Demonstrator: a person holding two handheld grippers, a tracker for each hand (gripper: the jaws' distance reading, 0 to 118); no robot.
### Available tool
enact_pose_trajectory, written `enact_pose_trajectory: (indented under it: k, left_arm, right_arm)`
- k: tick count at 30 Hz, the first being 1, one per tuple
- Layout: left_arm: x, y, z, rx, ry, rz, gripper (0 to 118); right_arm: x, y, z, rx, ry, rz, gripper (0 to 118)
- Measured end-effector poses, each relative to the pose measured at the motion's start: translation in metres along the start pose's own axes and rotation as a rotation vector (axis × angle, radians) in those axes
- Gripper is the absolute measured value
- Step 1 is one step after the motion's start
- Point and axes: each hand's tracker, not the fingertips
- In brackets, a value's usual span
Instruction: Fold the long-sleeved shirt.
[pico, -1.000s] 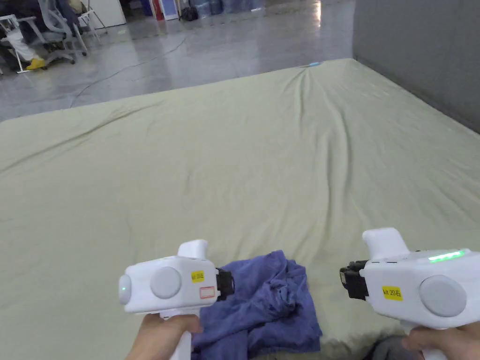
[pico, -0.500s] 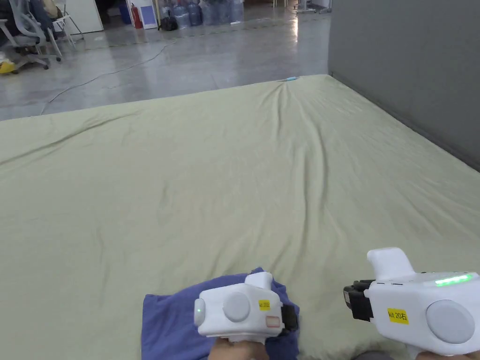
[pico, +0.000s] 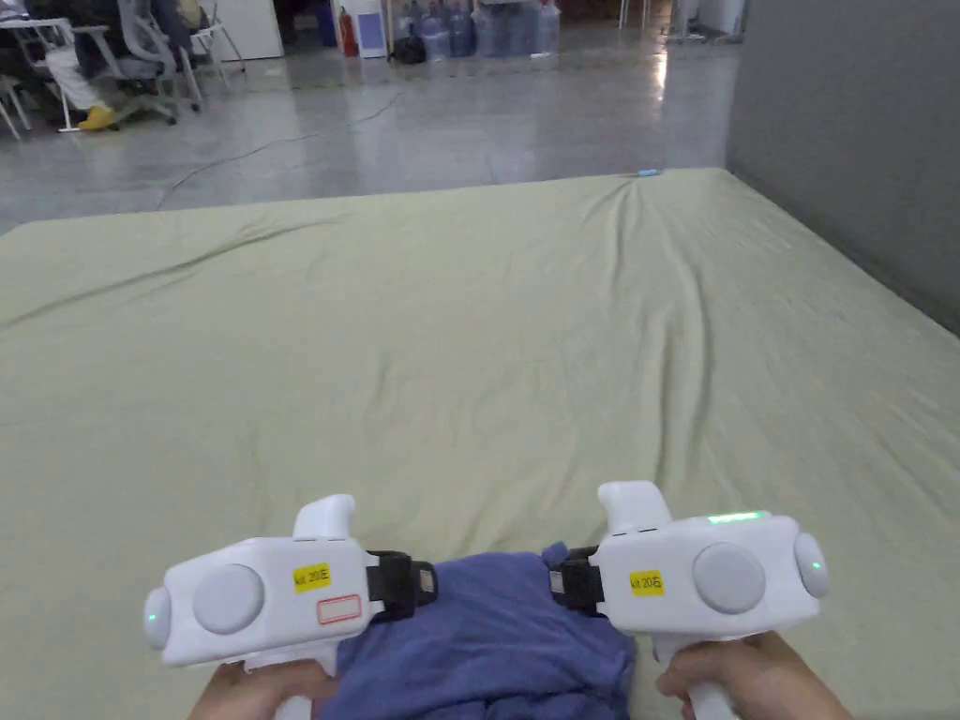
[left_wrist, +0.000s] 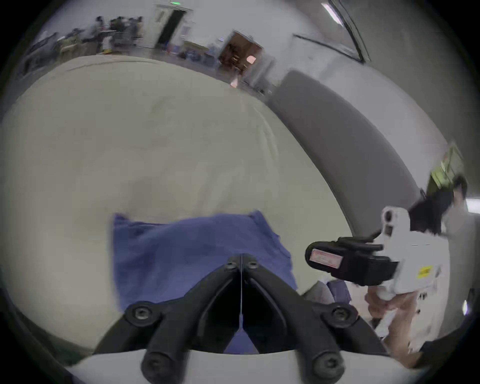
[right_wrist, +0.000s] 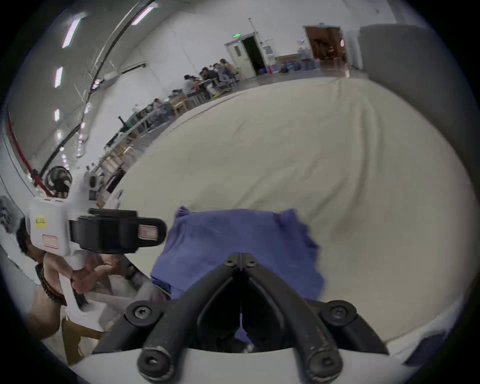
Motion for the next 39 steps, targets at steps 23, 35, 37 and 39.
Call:
enact_pose_trajectory:
  k: [23, 35, 37, 39]
  left_arm:
    - [-0.115, -0.045, -0.043, -0.023, -0.182, 0.399, 84]
    - [-0.075, -0.03, -0.042, -0.056, -0.076, 0.151, 5]
    - [-0.079, -0.02, -0.031, -0.057, -0.08, 0.169, 4]
    - [-0.087, -0.013, -0.018, -0.027, -0.043, 0.102, 4]
  right_arm:
    - [0.052, -0.043, -0.058, -0.132, 0.058, -0.218, 0]
    - [0.031, -0.02, -0.043, -0.167, -0.067, -0.144, 0]
    - [0.013, -0.006, -0.035, -0.118, -0.136, -0.052, 0]
    - [-0.009, 0.012, -0.03, -0.08, -0.147, -0.005, 0]
